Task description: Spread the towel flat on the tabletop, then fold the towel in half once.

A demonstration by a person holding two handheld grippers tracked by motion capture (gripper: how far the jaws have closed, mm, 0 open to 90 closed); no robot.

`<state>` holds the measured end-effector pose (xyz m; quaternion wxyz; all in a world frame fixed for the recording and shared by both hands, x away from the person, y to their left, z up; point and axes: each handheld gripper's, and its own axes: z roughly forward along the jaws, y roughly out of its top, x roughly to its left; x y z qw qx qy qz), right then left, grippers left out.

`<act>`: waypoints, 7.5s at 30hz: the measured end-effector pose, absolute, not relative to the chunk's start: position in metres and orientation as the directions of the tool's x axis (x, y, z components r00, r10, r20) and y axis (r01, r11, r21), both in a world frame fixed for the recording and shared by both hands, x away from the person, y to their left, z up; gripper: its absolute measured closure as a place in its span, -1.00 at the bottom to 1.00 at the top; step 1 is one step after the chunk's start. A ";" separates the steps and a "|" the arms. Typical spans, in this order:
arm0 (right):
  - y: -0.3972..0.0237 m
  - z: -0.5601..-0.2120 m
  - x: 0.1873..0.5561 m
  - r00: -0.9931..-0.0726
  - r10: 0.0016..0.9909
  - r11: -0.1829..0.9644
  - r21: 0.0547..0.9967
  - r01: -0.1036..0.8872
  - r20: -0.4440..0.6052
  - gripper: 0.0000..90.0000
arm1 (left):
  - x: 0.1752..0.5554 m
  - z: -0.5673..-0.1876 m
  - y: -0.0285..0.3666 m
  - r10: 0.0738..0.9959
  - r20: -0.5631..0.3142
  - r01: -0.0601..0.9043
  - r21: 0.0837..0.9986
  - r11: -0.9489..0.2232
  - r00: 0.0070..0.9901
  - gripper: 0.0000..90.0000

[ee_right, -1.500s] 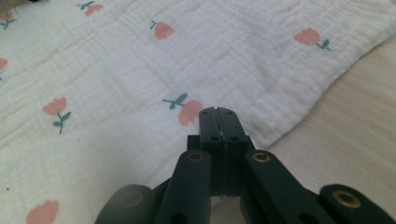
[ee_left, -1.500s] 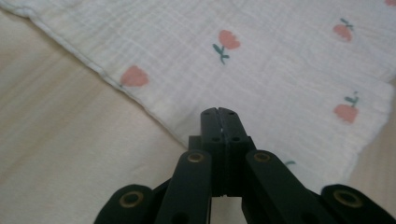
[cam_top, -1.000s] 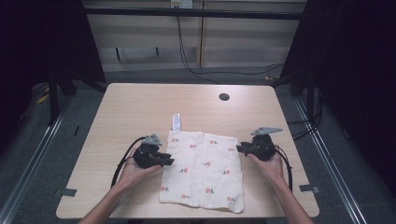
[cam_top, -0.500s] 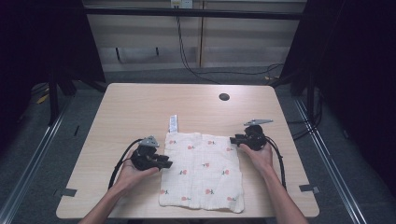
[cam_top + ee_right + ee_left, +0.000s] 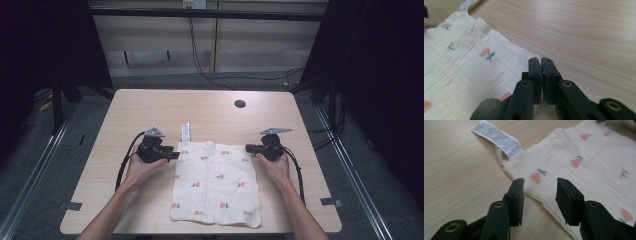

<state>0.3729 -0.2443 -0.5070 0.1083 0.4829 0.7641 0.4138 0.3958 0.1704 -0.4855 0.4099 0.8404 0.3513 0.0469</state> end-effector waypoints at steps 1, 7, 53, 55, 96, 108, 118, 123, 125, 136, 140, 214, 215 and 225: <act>-0.244 -0.506 0.373 -0.514 0.825 0.186 0.745 0.640 0.235 0.93 | 0.400 -0.487 0.172 0.633 -0.230 0.566 0.722 -0.398 0.739 0.27; -0.246 -0.501 0.372 -0.518 0.824 0.181 0.757 0.628 0.232 0.93 | 0.416 -0.494 0.169 0.653 -0.250 0.590 0.717 -0.372 0.715 0.33; -0.244 -0.492 0.367 -0.514 0.816 0.126 0.785 0.606 0.265 0.93 | 0.410 -0.494 0.169 0.627 -0.252 0.554 0.757 -0.346 0.737 0.98; -0.243 -0.489 0.368 -0.516 0.815 0.125 0.789 0.601 0.264 0.93 | 0.409 -0.491 0.169 0.628 -0.252 0.550 0.764 -0.338 0.736 0.97; -0.262 -0.440 0.342 -0.565 0.791 0.114 0.849 0.516 0.237 0.93 | 0.372 -0.434 0.172 0.557 -0.136 0.375 0.861 -0.342 0.819 0.97; -0.264 -0.431 0.308 -0.599 0.771 0.124 0.872 0.474 0.216 0.94 | 0.345 -0.430 0.185 0.533 -0.129 0.350 0.874 -0.337 0.836 0.97; -0.264 -0.428 0.286 -0.622 0.743 0.119 0.867 0.484 0.246 0.94 | 0.329 -0.434 0.190 0.498 -0.184 0.371 0.876 -0.309 0.848 0.97; -0.265 -0.430 0.279 -0.632 0.716 0.088 0.860 0.503 0.296 0.94 | 0.326 -0.435 0.195 0.486 -0.219 0.396 0.869 -0.297 0.846 0.97; -0.265 -0.431 0.277 -0.636 0.711 0.091 0.857 0.508 0.301 0.94 | 0.324 -0.438 0.197 0.485 -0.228 0.404 0.865 -0.298 0.844 0.97; -0.265 -0.431 0.265 -0.644 0.699 0.093 0.854 0.512 0.310 0.94 | 0.310 -0.445 0.198 0.473 -0.243 0.421 0.850 -0.317 0.847 0.97; -0.263 -0.438 0.260 -0.647 0.696 0.120 0.839 0.531 0.310 0.93 | 0.307 -0.456 0.197 0.476 -0.231 0.430 0.826 -0.365 0.848 0.97; -0.266 -0.491 0.282 -0.474 0.869 0.247 0.705 0.665 0.142 0.57 | 0.327 -0.480 0.141 0.430 -0.270 0.480 0.708 -0.518 0.862 0.38; -0.267 -0.487 0.279 -0.465 0.873 0.231 0.715 0.660 0.148 0.51 | 0.330 -0.477 0.140 0.426 -0.264 0.473 0.712 -0.518 0.865 0.39; -0.206 -0.459 0.247 -0.647 0.736 0.298 0.763 0.573 0.199 0.44 | 0.344 -0.477 0.158 0.477 -0.253 0.484 0.745 -0.459 0.841 0.44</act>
